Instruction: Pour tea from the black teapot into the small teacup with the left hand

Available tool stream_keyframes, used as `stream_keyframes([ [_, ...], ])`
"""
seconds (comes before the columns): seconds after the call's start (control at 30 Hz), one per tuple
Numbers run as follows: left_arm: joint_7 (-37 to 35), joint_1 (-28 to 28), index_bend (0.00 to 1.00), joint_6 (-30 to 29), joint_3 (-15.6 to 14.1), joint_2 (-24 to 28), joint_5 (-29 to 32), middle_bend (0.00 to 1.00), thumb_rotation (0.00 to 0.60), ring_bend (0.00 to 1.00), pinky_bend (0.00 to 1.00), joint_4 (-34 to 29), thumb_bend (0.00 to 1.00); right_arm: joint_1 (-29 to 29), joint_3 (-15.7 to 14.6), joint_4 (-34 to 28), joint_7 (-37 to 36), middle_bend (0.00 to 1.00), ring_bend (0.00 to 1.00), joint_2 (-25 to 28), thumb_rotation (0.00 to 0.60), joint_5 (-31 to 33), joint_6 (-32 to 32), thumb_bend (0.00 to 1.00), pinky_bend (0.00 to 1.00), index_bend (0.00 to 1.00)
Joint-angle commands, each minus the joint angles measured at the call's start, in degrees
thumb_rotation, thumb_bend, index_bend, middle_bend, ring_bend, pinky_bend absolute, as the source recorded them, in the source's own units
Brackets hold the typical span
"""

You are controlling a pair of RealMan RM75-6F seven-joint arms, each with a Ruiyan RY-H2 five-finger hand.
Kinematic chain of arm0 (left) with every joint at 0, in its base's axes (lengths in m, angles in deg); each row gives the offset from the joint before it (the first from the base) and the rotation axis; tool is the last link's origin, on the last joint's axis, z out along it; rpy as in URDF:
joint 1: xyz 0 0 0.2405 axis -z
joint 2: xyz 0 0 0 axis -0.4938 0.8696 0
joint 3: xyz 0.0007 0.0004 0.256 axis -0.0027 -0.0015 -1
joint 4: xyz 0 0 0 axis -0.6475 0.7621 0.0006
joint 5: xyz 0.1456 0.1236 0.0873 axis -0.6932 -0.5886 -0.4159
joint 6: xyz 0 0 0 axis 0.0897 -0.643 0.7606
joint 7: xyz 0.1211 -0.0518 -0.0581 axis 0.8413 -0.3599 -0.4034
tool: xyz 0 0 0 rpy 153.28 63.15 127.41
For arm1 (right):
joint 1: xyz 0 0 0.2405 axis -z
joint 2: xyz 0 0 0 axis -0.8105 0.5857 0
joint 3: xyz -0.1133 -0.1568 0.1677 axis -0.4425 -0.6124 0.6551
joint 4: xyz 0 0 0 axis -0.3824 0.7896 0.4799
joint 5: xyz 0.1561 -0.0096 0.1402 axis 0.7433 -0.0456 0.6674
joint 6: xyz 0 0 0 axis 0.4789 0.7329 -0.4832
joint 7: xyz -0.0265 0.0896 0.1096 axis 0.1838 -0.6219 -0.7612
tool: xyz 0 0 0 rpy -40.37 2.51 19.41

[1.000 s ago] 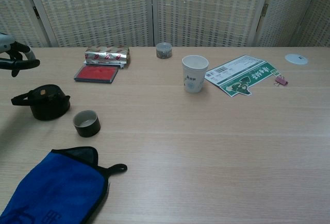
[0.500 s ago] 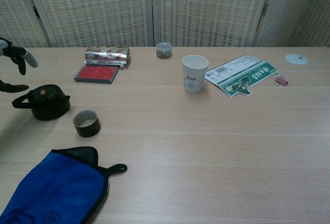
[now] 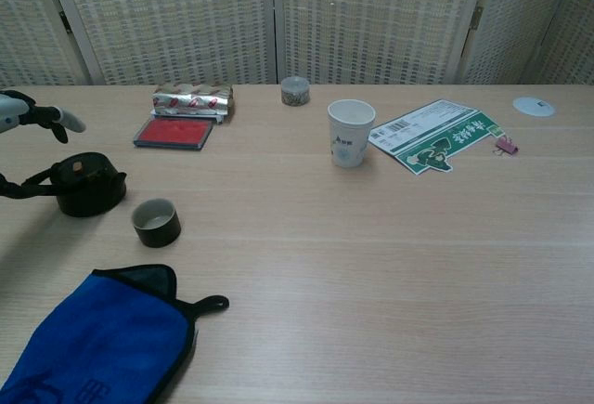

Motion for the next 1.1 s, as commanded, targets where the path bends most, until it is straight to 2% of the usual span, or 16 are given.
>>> stream_keyframes([
  [0.03, 0.3, 0.2, 0.14, 0.7, 0.2, -1.1, 0.5, 0.23, 0.541, 0.16, 0.0, 1.2, 0.26, 0.0, 0.0, 0.0, 0.0, 0.34, 0.27, 0.0, 0.6, 0.0, -0.1, 0.14, 0.27, 0.42],
  [0.37, 0.8, 0.9, 0.14, 2.2, 0.9, -4.4, 1.5, 0.23, 0.595, 0.16, 0.0, 7.7, 0.26, 0.2, -0.1, -0.1, 0.1, 0.34, 0.27, 0.1, 0.6, 0.3, 0.0, 0.14, 0.27, 0.42],
  [0.77, 0.3, 2.0, 0.14, 4.2, 2.9, -6.7, 3.7, 0.23, 0.6, 0.16, 0.0, 13.6, 0.26, 0.1, 0.0, -0.2, 0.4, 0.34, 0.27, 0.1, 0.6, 0.6, -0.4, 0.14, 0.27, 0.42],
  [0.93, 0.0, 1.9, 0.14, 4.2, 3.1, -6.5, 3.8, 0.23, 0.6, 0.16, 0.0, 13.6, 0.26, 0.1, 0.0, -0.2, 0.3, 0.34, 0.27, 0.1, 0.6, 0.6, -0.2, 0.14, 0.27, 0.42],
  [1.1, -3.6, 0.5, 0.2, 1.5, 1.9, -4.6, -0.6, 0.23, 0.6, 0.17, 0.0, 10.8, 0.26, 0.1, 0.1, -0.2, 0.3, 0.34, 0.27, 0.2, 0.6, 0.6, -0.3, 0.14, 0.27, 0.42],
])
